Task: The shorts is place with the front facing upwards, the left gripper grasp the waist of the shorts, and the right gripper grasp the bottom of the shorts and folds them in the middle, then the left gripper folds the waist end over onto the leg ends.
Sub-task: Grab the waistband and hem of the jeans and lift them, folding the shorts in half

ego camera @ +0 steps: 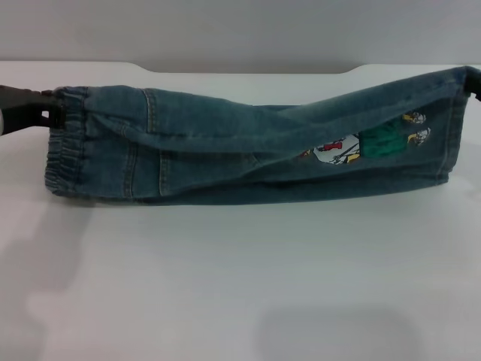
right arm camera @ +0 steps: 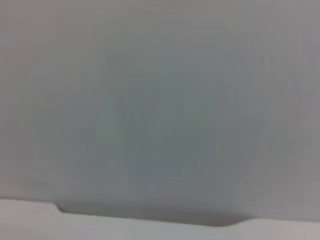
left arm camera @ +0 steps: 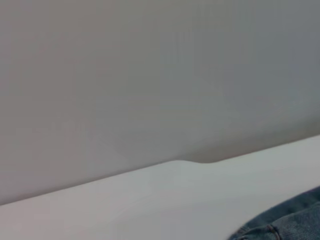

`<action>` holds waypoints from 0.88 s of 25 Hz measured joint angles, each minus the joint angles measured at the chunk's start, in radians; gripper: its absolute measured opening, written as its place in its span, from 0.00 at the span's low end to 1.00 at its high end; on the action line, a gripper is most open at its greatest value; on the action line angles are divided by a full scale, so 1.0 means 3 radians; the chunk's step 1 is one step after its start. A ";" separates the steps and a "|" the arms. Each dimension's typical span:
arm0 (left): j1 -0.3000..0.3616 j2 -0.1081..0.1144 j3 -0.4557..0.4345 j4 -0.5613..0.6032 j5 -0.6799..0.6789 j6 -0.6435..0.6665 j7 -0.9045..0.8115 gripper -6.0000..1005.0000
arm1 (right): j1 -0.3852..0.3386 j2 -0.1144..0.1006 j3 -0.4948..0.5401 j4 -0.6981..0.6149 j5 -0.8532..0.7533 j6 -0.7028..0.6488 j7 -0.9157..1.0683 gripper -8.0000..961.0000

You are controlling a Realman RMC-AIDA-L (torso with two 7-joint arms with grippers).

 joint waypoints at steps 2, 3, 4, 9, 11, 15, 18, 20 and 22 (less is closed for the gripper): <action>0.0000 0.0000 0.0000 0.0000 0.0000 0.0000 0.0000 0.05 | 0.0024 -0.0001 0.0000 -0.0100 0.0082 -0.0056 -0.0114 0.04; 0.0000 0.0000 0.0000 0.0000 0.0000 0.0000 0.0000 0.05 | 0.0038 -0.0001 -0.0001 -0.0142 0.0100 -0.0084 -0.0157 0.04; 0.0000 0.0000 0.0000 0.0000 0.0000 0.0000 0.0000 0.05 | 0.0067 -0.0002 -0.0004 -0.0224 0.0111 -0.0143 -0.0209 0.04; -0.0073 -0.0002 0.0077 0.0284 -0.0012 0.0523 0.0042 0.05 | 0.0087 -0.0002 -0.0005 -0.0336 0.0119 -0.0293 -0.0348 0.03; -0.0078 -0.0005 0.0091 0.0309 -0.0017 0.0619 0.0047 0.05 | 0.0097 0.0001 -0.0015 -0.0411 0.0144 -0.0406 -0.0438 0.03; -0.0101 -0.0005 0.0094 0.0371 -0.0017 0.0713 0.0047 0.05 | 0.0107 -0.0001 -0.0067 -0.0601 0.0404 -0.0623 -0.0701 0.03; -0.0165 -0.0005 0.0094 0.0482 -0.0017 0.0722 0.0047 0.05 | 0.0109 -0.0001 -0.0076 -0.0724 0.0582 -0.0770 -0.0894 0.03; -0.0186 -0.0005 0.0094 0.0533 -0.0017 0.0740 0.0047 0.05 | 0.0117 0.0000 -0.0083 -0.0776 0.0614 -0.0879 -0.0970 0.03; -0.0211 -0.0005 0.0094 0.0594 -0.0018 0.0773 0.0047 0.05 | 0.0146 0.0001 -0.0132 -0.0891 0.0636 -0.1077 -0.1074 0.03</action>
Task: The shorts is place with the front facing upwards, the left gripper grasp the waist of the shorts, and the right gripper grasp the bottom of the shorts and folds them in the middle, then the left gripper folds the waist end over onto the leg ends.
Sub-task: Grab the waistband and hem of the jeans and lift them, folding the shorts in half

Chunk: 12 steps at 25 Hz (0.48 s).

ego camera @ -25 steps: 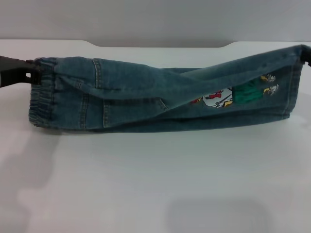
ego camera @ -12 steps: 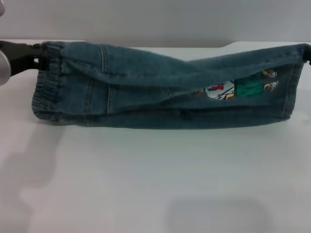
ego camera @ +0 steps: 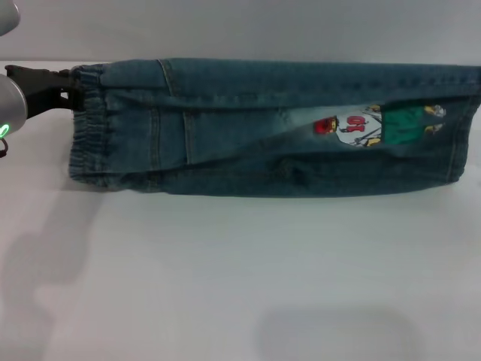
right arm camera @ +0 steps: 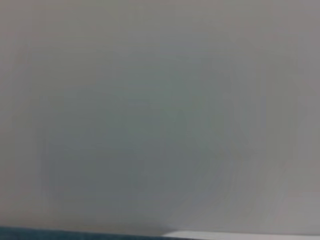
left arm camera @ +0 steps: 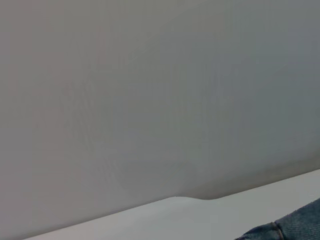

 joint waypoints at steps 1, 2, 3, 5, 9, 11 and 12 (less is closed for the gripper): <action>0.0000 0.0000 0.0000 0.0000 0.0000 0.0000 0.0000 0.05 | 0.0000 0.0000 0.0000 0.0000 0.0000 0.0000 0.0000 0.03; -0.0015 0.0000 0.0000 0.0027 0.0000 0.0012 0.0000 0.05 | 0.0011 0.0000 -0.0015 -0.0042 0.0007 -0.0049 -0.0028 0.04; -0.0030 0.0000 0.0000 0.0054 0.0000 0.0020 0.0000 0.05 | 0.0028 -0.0002 -0.0029 -0.0101 0.0012 -0.0094 -0.0058 0.03; -0.0039 0.0000 0.0000 0.0075 0.0000 0.0021 0.0000 0.05 | 0.0045 -0.0003 -0.0034 -0.0155 0.0014 -0.0118 -0.0071 0.03; -0.0049 0.0000 0.0008 0.0115 0.0001 0.0022 -0.0001 0.05 | 0.0065 -0.0002 -0.0039 -0.0226 0.0015 -0.0161 -0.0108 0.02; -0.0054 0.0002 0.0008 0.0132 0.0001 0.0023 -0.0001 0.05 | 0.0077 -0.0003 -0.0040 -0.0252 0.0016 -0.0176 -0.0114 0.02; -0.0054 0.0002 0.0008 0.0132 0.0001 0.0023 -0.0001 0.05 | 0.0085 -0.0005 -0.0041 -0.0264 0.0016 -0.0187 -0.0119 0.02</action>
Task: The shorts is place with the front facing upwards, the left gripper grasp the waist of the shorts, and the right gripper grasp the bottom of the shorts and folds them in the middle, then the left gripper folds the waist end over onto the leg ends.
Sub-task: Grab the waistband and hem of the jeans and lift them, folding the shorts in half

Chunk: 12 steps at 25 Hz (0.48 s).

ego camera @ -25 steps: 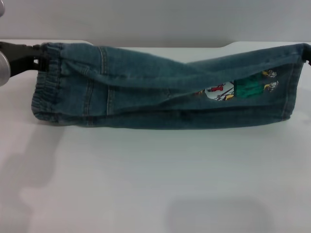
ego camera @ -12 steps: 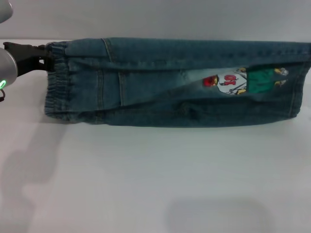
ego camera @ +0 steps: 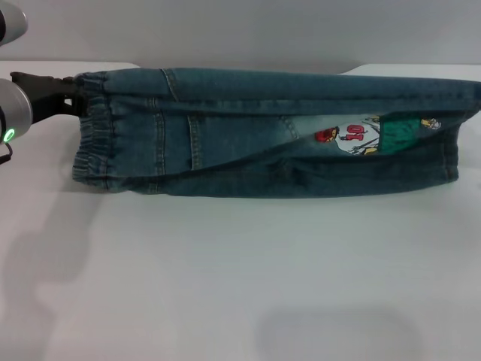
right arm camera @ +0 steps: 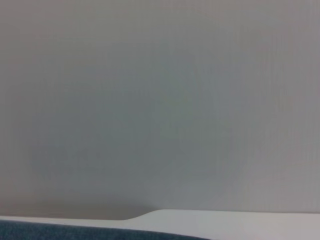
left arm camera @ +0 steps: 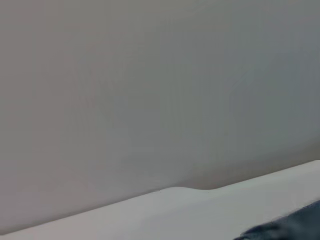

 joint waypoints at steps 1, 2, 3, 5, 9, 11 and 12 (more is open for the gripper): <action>0.0000 0.0000 0.0000 0.0000 0.0000 0.0000 0.0000 0.05 | 0.0010 -0.0002 0.0001 -0.0014 0.0001 -0.0030 -0.0052 0.02; -0.0007 0.0004 0.0000 0.0021 0.0005 0.0005 0.0002 0.05 | 0.0010 -0.0002 0.0001 -0.0014 0.0001 -0.0030 -0.0052 0.02; -0.0007 0.0004 0.0000 0.0021 0.0005 0.0005 0.0002 0.05 | 0.0018 -0.0001 -0.0004 -0.0020 0.0003 -0.0043 -0.0111 0.01; -0.0030 0.0004 0.0003 0.0081 0.0006 0.0048 0.0025 0.05 | 0.0040 0.0002 -0.0055 -0.0034 0.0009 -0.0073 -0.0259 0.01; -0.0075 -0.0006 0.0031 0.0268 0.0008 0.0242 0.0027 0.05 | 0.0101 0.0000 -0.0149 -0.0126 0.0011 -0.0229 -0.0361 0.07; -0.0123 -0.0010 0.0040 0.0433 0.0005 0.0391 0.0011 0.07 | 0.0136 -0.0001 -0.0163 -0.0176 0.0028 -0.0291 -0.0393 0.11; -0.0163 -0.0012 0.0048 0.0519 -0.0014 0.0438 0.0008 0.08 | 0.0138 0.0000 -0.0180 -0.0180 0.0038 -0.0306 -0.0417 0.13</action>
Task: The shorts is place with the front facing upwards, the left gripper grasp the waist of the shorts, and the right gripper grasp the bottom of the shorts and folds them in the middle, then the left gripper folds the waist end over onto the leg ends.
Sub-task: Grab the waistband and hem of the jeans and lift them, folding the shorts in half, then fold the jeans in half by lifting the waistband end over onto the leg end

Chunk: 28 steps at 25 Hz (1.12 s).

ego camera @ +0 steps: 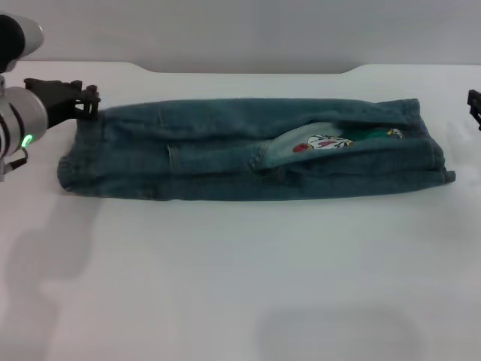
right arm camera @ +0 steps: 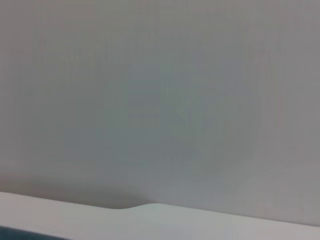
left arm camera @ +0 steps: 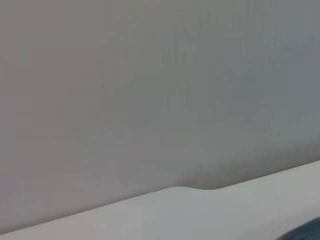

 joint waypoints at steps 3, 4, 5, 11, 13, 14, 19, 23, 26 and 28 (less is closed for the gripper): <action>-0.0042 0.0002 0.0015 0.0068 -0.0056 0.0041 0.0006 0.10 | -0.0012 0.0004 -0.0068 0.0013 0.0009 -0.0015 -0.0038 0.20; -0.0042 0.0003 0.0019 0.0066 -0.0064 0.0053 0.0015 0.15 | -0.0027 0.0005 -0.0109 0.0035 0.0011 -0.0023 -0.0047 0.24; -0.0042 0.0003 0.0022 0.0062 -0.0066 0.0061 0.0019 0.20 | -0.0047 0.0006 -0.0147 0.0063 0.0018 -0.0036 -0.0053 0.27; 0.0056 0.0002 0.0096 -0.0007 -0.0067 0.0347 0.0011 0.39 | -0.0278 0.0009 -0.0411 0.0344 0.0397 -0.0247 -0.0455 0.53; 0.0089 0.0002 0.0131 -0.0032 -0.0067 0.0416 0.0005 0.44 | -0.0357 0.0010 -0.0529 0.0468 0.0487 -0.0391 -0.0631 0.63; 0.0089 0.0002 0.0131 -0.0032 -0.0067 0.0416 0.0005 0.46 | -0.0400 0.0012 -0.0611 0.0546 0.0520 -0.0504 -0.0721 0.67; 0.0179 0.0005 0.0215 -0.0106 -0.0067 0.0560 0.0008 0.68 | -0.0517 0.0011 -0.1183 0.0820 0.0615 -0.1327 -0.1112 0.87; 0.0278 0.0007 0.0327 -0.0115 -0.0068 0.0857 0.0002 0.82 | -0.0466 0.0008 -0.1573 0.0860 0.0620 -0.2119 -0.1159 0.88; 0.0291 0.0003 0.0340 -0.0091 -0.0107 0.0913 -0.0006 0.85 | -0.0372 0.0008 -0.1921 0.0820 0.0532 -0.2752 -0.1042 0.88; 0.0282 0.0004 0.0340 -0.0061 -0.0153 0.0910 -0.0006 0.85 | -0.0294 0.0000 -0.2200 0.0735 0.0261 -0.3304 -0.0784 0.88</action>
